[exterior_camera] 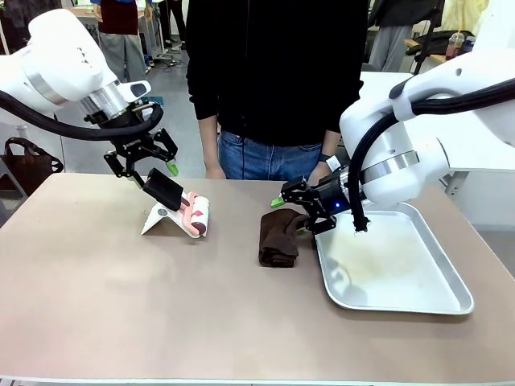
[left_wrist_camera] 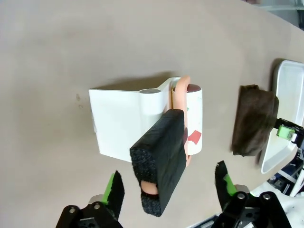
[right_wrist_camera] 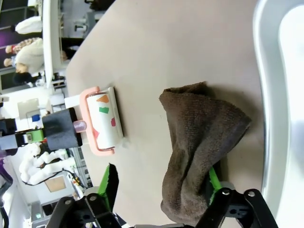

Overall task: Clean the surface of the table.
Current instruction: Return the Lint Roller and towel to their original positions.

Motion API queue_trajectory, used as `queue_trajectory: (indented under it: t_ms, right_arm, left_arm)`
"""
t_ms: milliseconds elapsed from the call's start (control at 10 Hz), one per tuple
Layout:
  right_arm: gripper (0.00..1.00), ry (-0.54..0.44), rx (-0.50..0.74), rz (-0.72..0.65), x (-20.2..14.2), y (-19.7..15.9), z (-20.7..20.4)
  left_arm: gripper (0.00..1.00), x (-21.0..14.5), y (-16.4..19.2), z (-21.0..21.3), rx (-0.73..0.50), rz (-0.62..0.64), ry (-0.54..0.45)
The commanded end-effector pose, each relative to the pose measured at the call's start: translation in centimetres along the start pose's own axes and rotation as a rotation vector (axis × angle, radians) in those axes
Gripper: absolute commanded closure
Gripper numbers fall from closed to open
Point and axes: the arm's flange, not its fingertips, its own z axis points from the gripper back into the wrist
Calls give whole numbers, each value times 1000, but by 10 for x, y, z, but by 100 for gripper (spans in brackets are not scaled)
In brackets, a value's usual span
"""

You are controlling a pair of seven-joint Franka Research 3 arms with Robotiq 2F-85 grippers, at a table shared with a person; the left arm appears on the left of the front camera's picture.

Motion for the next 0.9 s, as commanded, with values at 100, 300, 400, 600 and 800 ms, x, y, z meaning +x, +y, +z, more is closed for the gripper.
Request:
queue_trajectory:
  t_ms: [100, 300, 400, 600, 800]
  right_arm:
    - [0, 8, -25, -17, 0, 0, 9]
    - [0, 7, -14, 6, -4, 4, 25]
    - [0, 5, 21, 23, -9, 6, 42]
    - [0, -8, 104, 32, -22, -1, 77]
    - [0, 49, 214, 21, -36, -21, 107]
  left_arm:
    - [0, -12, 17, 20, 74, 49, -33]
    - [0, -26, 29, 38, 69, 44, -37]
    - [0, -39, 34, 50, 41, 30, -45]
    - [0, -71, 45, 72, -34, -10, -53]
    - [0, -117, 60, 89, -167, -120, -34]
